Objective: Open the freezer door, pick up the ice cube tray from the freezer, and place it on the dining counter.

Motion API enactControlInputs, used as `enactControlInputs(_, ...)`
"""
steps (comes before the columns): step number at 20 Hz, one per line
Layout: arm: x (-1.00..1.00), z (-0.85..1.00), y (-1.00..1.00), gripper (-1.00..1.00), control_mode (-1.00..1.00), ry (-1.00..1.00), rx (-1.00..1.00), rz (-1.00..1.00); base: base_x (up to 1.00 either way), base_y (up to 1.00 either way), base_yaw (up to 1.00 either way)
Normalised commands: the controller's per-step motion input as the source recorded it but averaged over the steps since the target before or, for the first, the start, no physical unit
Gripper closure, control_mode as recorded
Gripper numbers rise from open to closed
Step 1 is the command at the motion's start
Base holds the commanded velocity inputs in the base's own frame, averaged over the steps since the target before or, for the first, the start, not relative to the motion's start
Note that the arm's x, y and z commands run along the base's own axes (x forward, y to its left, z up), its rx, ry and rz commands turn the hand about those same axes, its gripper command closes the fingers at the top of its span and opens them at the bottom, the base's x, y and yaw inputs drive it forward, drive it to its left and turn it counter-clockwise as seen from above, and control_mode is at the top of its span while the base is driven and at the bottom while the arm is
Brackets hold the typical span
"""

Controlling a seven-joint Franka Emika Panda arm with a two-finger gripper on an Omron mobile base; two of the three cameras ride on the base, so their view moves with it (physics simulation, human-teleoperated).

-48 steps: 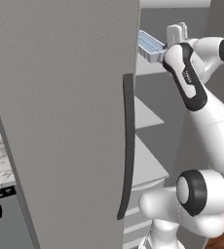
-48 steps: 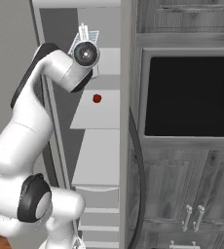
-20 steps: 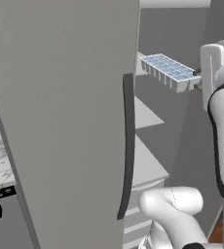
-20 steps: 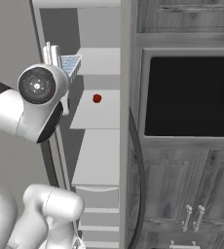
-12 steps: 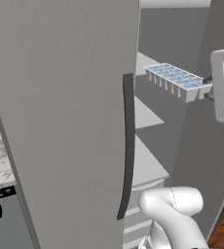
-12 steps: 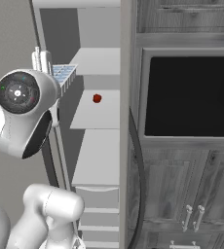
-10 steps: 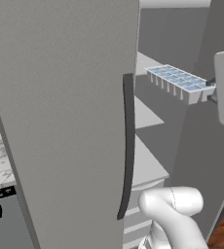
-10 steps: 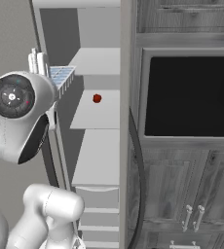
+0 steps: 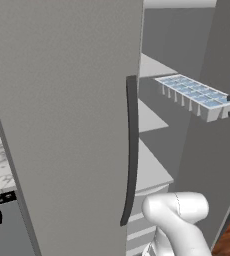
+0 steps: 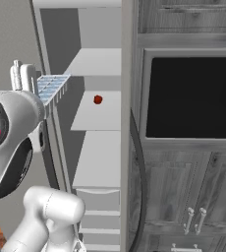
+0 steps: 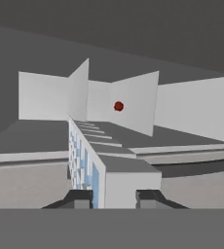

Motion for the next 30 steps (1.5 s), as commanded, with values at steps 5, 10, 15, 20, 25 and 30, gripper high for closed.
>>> enactControlInputs(5,-0.30,-0.01,0.00,1.00,1.00,0.00,0.00,0.00,-0.08,0.00,0.00)
enactControlInputs(10,0.00,0.00,0.00,1.00,1.00,0.00,0.00,0.00,-0.73,0.06,0.02)
enactControlInputs(15,0.00,0.00,0.00,1.00,1.00,0.00,0.00,0.00,-0.97,0.24,0.20)
enactControlInputs(20,0.00,0.00,0.00,1.00,1.00,0.00,0.00,0.00,-0.61,0.39,0.52)
enactControlInputs(25,0.00,0.00,0.00,1.00,1.00,0.00,0.00,0.00,-0.42,0.41,0.73)
enactControlInputs(30,0.00,0.00,0.00,1.00,1.00,0.00,0.00,0.00,-0.29,0.41,0.78)
